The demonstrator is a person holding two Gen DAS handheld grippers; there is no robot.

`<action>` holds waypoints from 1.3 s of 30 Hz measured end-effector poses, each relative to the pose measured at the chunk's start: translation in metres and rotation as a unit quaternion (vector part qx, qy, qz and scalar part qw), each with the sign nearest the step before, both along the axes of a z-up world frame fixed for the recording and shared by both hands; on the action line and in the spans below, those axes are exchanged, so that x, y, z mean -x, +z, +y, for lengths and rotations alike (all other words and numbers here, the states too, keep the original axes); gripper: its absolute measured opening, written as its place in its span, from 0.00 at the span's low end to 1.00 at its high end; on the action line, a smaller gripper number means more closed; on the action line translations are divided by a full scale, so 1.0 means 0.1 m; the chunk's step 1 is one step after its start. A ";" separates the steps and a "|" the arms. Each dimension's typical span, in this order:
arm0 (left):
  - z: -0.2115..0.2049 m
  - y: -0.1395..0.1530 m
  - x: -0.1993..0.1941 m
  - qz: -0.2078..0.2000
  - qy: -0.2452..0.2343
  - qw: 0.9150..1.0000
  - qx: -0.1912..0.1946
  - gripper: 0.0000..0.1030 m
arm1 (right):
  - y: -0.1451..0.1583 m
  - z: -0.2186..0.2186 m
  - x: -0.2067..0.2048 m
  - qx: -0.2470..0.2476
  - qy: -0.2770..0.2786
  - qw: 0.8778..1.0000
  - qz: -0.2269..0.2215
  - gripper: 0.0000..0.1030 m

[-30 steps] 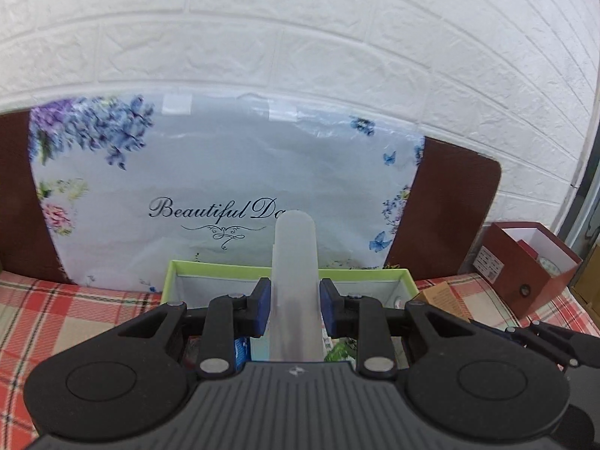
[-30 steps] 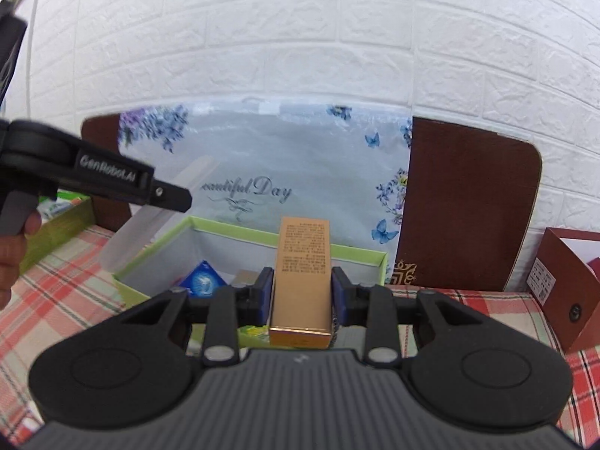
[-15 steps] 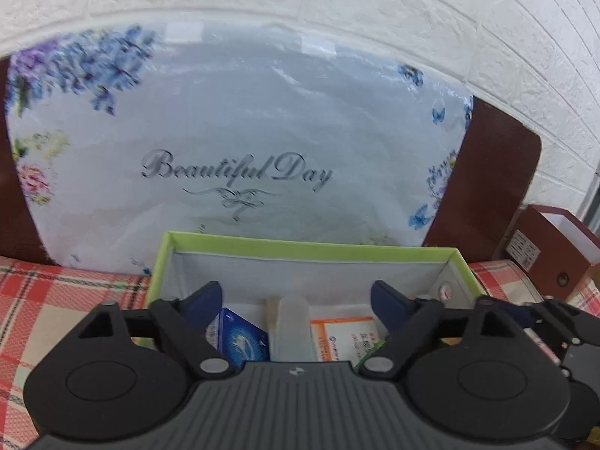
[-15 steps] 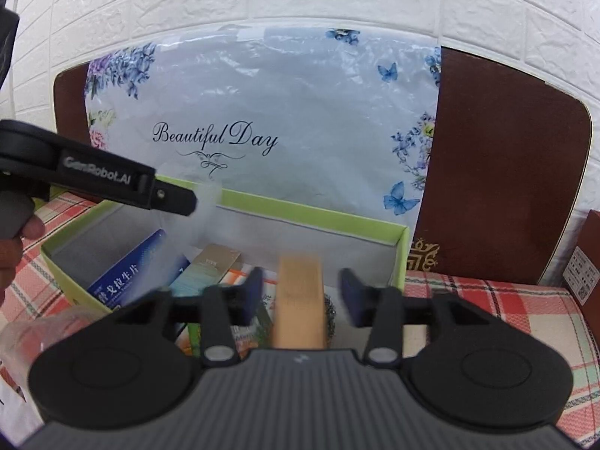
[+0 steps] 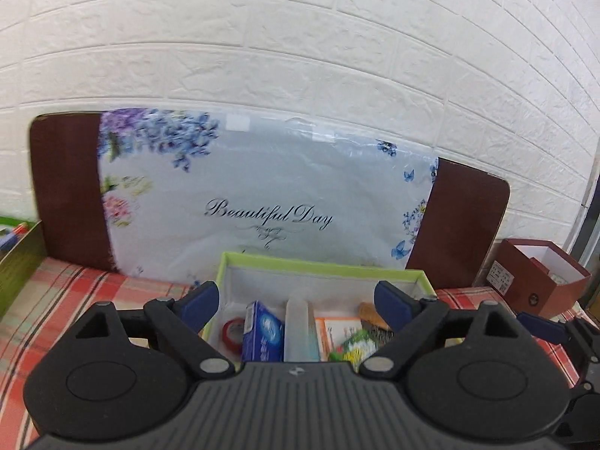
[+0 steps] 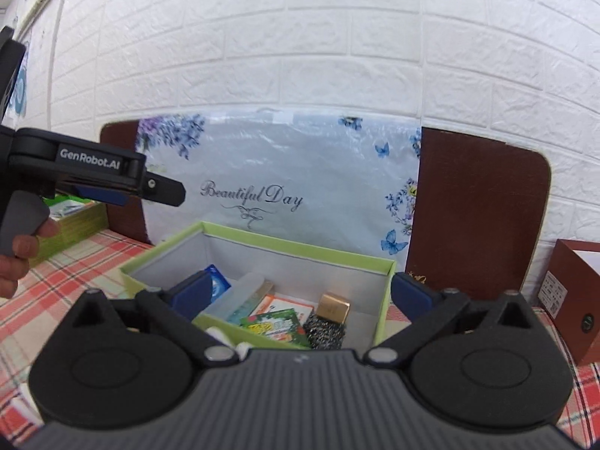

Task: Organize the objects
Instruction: 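Withdraw both tools from the green box back toward the items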

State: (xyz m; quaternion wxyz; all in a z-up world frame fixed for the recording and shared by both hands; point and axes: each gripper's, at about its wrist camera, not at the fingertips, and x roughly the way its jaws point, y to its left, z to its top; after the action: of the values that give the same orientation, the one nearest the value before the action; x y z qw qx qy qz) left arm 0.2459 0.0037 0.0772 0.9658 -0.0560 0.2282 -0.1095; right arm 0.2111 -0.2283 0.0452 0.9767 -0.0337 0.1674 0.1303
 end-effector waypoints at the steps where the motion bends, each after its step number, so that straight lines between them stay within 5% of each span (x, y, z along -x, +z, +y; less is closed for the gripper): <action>1: 0.03 0.00 0.12 0.005 0.004 1.000 0.003 0.91 | 0.02 -0.01 0.11 -0.004 0.002 1.000 -0.004 1.00; 8: 0.09 -0.20 0.98 0.023 0.005 1.000 0.004 0.91 | 0.06 0.00 0.89 -0.024 0.014 1.000 -0.006 1.00; 15: 0.10 -0.61 1.50 0.072 0.024 0.997 0.002 0.91 | -0.22 0.12 1.49 -0.012 0.004 0.999 0.031 1.00; 24: 0.21 -0.99 1.70 0.134 0.040 0.990 -0.004 0.91 | -0.69 0.29 1.95 -0.002 0.011 0.995 0.096 1.00; 39: 0.20 -1.07 1.57 0.161 0.045 0.986 -0.017 0.91 | -0.72 0.29 1.83 -0.019 0.008 0.993 0.117 1.00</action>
State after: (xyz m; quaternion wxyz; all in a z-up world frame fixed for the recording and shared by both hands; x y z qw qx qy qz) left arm 0.0887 0.0238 -0.0296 0.9211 -0.0672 0.3799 -0.0513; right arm 0.0281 -0.1989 -0.0272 0.9498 -0.0013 0.2776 0.1443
